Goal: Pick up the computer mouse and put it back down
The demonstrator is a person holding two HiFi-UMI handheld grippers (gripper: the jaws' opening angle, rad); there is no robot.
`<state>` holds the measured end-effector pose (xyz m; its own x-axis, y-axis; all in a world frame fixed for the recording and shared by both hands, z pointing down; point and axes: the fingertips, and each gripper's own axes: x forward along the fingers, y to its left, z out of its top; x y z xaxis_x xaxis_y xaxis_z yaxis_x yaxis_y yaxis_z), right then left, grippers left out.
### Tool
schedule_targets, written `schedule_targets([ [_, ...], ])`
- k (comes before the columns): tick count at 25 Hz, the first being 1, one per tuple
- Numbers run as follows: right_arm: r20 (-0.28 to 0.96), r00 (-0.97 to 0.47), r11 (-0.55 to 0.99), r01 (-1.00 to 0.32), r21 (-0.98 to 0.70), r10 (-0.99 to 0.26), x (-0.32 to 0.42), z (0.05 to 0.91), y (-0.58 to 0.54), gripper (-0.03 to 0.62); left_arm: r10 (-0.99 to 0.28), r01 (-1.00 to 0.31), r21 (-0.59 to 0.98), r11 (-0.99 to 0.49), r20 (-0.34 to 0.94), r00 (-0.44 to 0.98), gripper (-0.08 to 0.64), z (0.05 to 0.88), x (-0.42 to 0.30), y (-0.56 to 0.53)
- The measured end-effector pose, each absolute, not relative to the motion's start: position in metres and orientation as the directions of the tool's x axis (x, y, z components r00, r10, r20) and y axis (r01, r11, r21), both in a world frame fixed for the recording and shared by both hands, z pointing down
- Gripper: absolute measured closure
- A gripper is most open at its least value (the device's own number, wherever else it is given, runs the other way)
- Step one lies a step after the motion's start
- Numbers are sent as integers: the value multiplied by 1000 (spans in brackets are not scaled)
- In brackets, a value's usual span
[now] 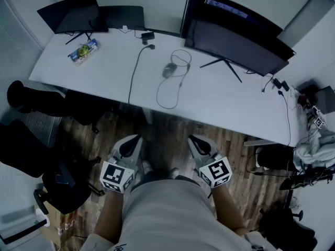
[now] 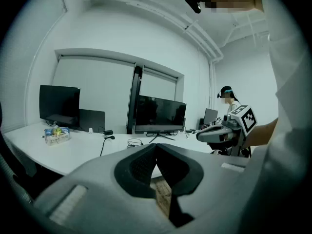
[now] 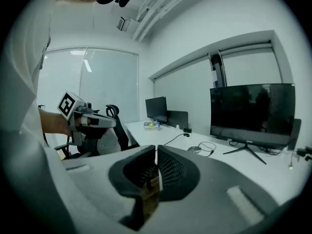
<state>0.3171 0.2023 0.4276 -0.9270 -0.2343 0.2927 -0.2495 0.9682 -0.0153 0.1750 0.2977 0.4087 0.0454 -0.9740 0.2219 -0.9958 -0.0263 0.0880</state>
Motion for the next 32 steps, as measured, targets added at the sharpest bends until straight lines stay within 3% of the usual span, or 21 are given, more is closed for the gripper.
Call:
schedule_targets([
  [21, 367, -907, 977, -212, 20, -204, 194, 437, 227, 577, -972, -986, 165, 16, 234, 23, 552, 436, 57, 339],
  [32, 390, -909, 987, -164, -3, -150, 126, 458, 151, 574, -960, -984, 167, 67, 281, -18, 551, 451, -1, 279],
])
